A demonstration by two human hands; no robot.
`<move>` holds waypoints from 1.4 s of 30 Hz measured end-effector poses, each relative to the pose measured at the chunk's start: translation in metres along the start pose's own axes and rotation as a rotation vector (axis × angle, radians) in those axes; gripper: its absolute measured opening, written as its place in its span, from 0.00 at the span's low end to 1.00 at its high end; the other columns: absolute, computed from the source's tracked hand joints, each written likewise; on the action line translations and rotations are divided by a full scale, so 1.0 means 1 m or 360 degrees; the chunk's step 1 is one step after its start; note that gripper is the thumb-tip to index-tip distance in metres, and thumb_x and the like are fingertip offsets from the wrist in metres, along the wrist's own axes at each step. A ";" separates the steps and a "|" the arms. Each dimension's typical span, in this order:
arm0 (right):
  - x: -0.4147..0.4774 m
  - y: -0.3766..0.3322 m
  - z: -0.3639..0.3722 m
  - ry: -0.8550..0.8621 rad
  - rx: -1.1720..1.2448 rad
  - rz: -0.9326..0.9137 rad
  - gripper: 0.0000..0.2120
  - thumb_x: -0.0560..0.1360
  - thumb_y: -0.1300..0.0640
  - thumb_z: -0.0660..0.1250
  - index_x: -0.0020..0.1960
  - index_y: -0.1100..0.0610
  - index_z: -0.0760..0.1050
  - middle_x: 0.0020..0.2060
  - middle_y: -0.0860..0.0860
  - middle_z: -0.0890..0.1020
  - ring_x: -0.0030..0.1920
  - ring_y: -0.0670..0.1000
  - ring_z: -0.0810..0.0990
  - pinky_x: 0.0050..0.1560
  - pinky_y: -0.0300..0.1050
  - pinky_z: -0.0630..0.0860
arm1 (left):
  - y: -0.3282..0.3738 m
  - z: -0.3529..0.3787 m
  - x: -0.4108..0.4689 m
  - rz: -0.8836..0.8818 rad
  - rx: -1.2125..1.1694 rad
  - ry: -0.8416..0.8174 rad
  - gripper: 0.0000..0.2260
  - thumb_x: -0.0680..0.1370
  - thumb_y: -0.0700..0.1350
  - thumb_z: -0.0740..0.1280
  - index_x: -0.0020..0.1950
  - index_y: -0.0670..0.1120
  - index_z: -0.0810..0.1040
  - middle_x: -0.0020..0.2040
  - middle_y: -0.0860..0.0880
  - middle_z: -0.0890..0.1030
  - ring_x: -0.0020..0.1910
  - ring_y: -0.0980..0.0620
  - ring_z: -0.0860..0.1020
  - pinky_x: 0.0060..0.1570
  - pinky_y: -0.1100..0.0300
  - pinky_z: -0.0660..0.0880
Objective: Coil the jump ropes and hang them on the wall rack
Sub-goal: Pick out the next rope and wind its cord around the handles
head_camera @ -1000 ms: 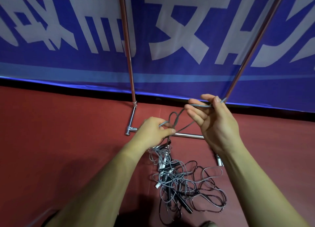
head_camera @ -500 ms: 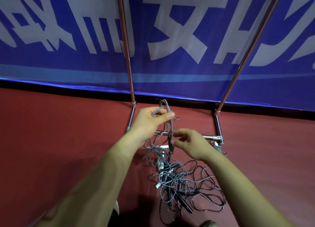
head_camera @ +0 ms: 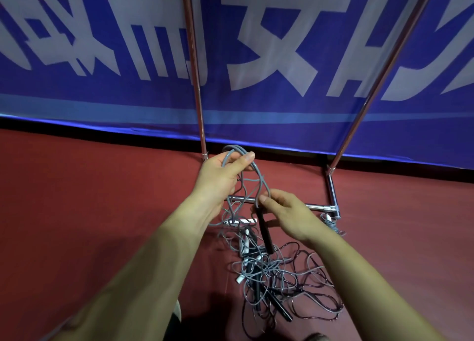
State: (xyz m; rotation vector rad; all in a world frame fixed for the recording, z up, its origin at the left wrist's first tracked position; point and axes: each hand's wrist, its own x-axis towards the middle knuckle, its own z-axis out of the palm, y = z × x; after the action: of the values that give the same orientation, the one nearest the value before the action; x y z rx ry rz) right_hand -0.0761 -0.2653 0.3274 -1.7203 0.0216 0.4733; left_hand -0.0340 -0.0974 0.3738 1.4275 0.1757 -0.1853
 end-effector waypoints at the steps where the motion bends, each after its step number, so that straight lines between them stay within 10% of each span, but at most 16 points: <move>1: -0.001 -0.002 0.002 -0.0025 0.0090 0.0086 0.13 0.84 0.52 0.59 0.45 0.55 0.76 0.47 0.56 0.83 0.48 0.51 0.81 0.49 0.50 0.79 | 0.001 0.000 0.000 -0.0005 -0.0015 0.0011 0.09 0.77 0.45 0.73 0.38 0.47 0.79 0.27 0.52 0.77 0.21 0.57 0.58 0.22 0.63 0.54; 9: -0.005 -0.007 0.005 -0.0236 0.0557 0.0206 0.19 0.73 0.46 0.73 0.55 0.56 0.73 0.45 0.56 0.73 0.27 0.51 0.73 0.32 0.45 0.74 | -0.001 -0.007 0.006 0.0048 -0.0030 0.0339 0.10 0.77 0.45 0.74 0.38 0.48 0.75 0.23 0.58 0.71 0.18 0.62 0.65 0.26 0.64 0.61; 13: -0.006 -0.007 -0.008 -0.0040 -0.0099 -0.0227 0.30 0.70 0.60 0.79 0.67 0.46 0.72 0.57 0.48 0.80 0.43 0.39 0.82 0.44 0.39 0.79 | -0.005 -0.014 0.010 0.0058 0.0069 0.0469 0.09 0.76 0.48 0.75 0.40 0.46 0.78 0.24 0.59 0.74 0.20 0.63 0.68 0.31 0.62 0.64; 17: -0.004 -0.012 -0.022 0.0400 -0.0023 -0.0417 0.11 0.80 0.61 0.67 0.60 0.51 0.79 0.40 0.56 0.84 0.23 0.50 0.74 0.21 0.41 0.70 | -0.006 -0.014 0.008 0.0009 0.0250 0.0380 0.08 0.77 0.47 0.74 0.41 0.44 0.83 0.24 0.59 0.76 0.19 0.63 0.68 0.29 0.66 0.63; 22: -0.002 -0.018 -0.044 0.0734 0.0554 -0.0328 0.10 0.84 0.60 0.58 0.54 0.54 0.79 0.27 0.49 0.64 0.24 0.46 0.59 0.26 0.38 0.54 | -0.010 -0.021 0.006 -0.0101 0.0728 0.0015 0.06 0.76 0.45 0.75 0.40 0.45 0.84 0.32 0.59 0.82 0.27 0.67 0.76 0.32 0.70 0.68; 29: -0.011 -0.030 -0.058 0.0858 0.0856 -0.0328 0.11 0.84 0.57 0.58 0.54 0.52 0.79 0.27 0.46 0.59 0.24 0.45 0.55 0.27 0.38 0.51 | -0.013 -0.034 0.008 -0.0079 0.1103 0.0148 0.09 0.74 0.55 0.76 0.42 0.50 0.87 0.31 0.54 0.79 0.31 0.55 0.74 0.34 0.62 0.69; 35: -0.021 -0.045 -0.056 0.0565 0.1025 -0.0388 0.12 0.84 0.55 0.57 0.56 0.48 0.79 0.26 0.46 0.56 0.24 0.44 0.51 0.26 0.36 0.47 | -0.016 -0.037 0.017 -0.0049 0.1365 0.0388 0.19 0.80 0.56 0.66 0.40 0.42 0.82 0.36 0.45 0.82 0.42 0.40 0.80 0.44 0.52 0.76; 42: -0.045 -0.071 -0.053 -0.0077 0.1248 -0.0451 0.14 0.80 0.51 0.57 0.55 0.44 0.81 0.26 0.46 0.55 0.22 0.45 0.48 0.21 0.34 0.48 | -0.015 -0.029 0.007 -0.0047 0.1355 -0.0084 0.04 0.77 0.47 0.72 0.50 0.52 0.85 0.43 0.53 0.83 0.42 0.55 0.79 0.43 0.62 0.69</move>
State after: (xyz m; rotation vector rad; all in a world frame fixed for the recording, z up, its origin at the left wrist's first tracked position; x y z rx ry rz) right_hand -0.0815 -0.3114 0.4154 -0.9215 -0.0642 0.2418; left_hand -0.0306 -0.0709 0.3534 2.2633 0.0712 -0.3463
